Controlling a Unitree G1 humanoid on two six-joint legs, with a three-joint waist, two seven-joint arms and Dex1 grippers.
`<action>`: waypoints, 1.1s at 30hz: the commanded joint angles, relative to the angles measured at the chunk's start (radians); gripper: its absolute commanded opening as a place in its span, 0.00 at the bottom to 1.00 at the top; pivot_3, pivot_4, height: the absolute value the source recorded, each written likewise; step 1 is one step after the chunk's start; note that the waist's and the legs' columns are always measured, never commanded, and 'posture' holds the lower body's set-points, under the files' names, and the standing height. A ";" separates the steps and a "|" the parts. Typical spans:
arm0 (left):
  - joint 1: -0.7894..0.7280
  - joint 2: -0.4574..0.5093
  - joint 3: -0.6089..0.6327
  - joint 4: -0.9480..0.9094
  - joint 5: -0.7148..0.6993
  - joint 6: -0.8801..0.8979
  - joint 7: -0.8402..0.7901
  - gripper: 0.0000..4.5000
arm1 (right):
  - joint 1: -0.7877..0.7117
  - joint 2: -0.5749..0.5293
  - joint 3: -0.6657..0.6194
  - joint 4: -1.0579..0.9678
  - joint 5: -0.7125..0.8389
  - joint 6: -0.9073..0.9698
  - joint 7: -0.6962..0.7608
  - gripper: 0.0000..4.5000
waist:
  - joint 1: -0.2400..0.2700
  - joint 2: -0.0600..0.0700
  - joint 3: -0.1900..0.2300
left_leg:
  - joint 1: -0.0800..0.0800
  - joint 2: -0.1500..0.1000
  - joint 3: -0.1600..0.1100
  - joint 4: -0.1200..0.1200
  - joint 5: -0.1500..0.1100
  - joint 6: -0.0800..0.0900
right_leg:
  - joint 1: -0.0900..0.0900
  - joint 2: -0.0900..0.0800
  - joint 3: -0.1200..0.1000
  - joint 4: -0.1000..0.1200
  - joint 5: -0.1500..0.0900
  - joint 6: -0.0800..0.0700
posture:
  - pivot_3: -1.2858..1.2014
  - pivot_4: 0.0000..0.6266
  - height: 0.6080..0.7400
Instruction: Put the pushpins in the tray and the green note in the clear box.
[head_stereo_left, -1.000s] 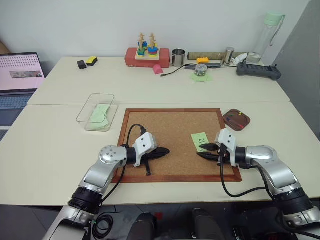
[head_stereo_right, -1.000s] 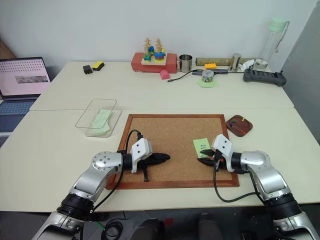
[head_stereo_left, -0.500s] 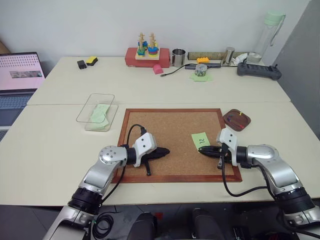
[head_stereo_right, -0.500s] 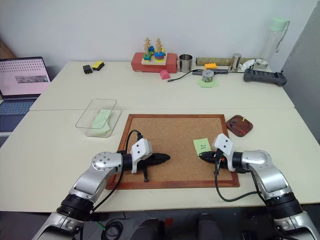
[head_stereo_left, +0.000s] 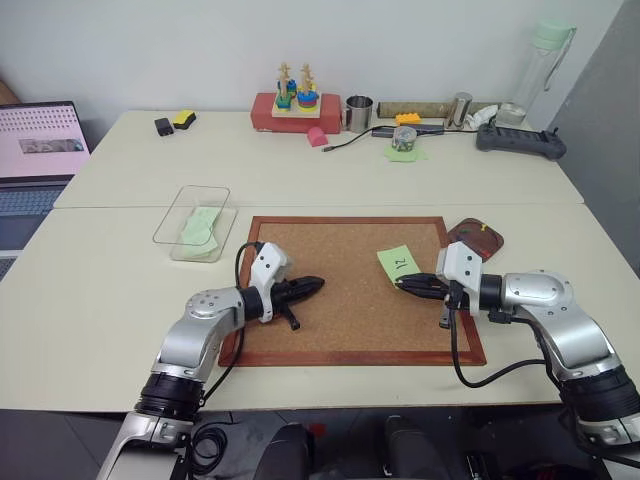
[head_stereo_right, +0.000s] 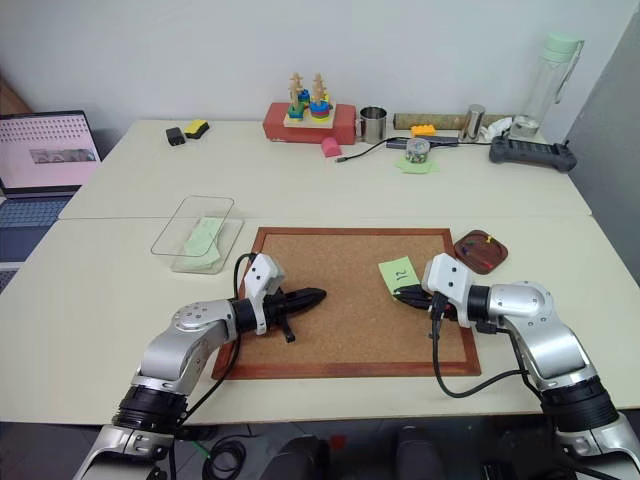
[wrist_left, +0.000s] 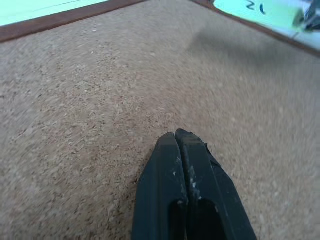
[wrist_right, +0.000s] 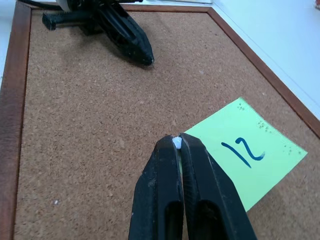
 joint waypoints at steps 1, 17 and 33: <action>0.021 -0.023 0.063 -0.112 -0.157 0.164 0.012 0.24 | -0.031 0.009 -0.005 0.011 -0.055 -0.124 -0.033 0.00 | 0.000 0.000 0.000 | 0.000 0.000 0.000 0.000 0.000 0.000 | 0.000 0.000 0.000 0.000 0.000 0.000 | 0.52 0.24 1.00; -0.058 -0.306 0.123 -0.069 -0.338 0.311 0.213 0.83 | -0.089 0.003 0.044 0.032 -0.174 -0.385 -0.037 0.00 | 0.003 -0.001 0.000 | 0.001 -0.001 0.001 0.000 0.001 -0.001 | 0.001 0.000 0.000 0.000 0.000 0.000 | 0.52 0.24 1.00; -0.096 -0.390 0.116 0.005 -0.318 0.244 0.212 0.54 | -0.106 0.005 0.074 0.047 -0.233 -0.484 -0.050 0.00 | 0.004 -0.001 0.001 | 0.001 -0.001 0.002 0.001 0.001 -0.001 | 0.001 0.000 0.001 -0.001 0.000 0.000 | 0.52 0.24 1.00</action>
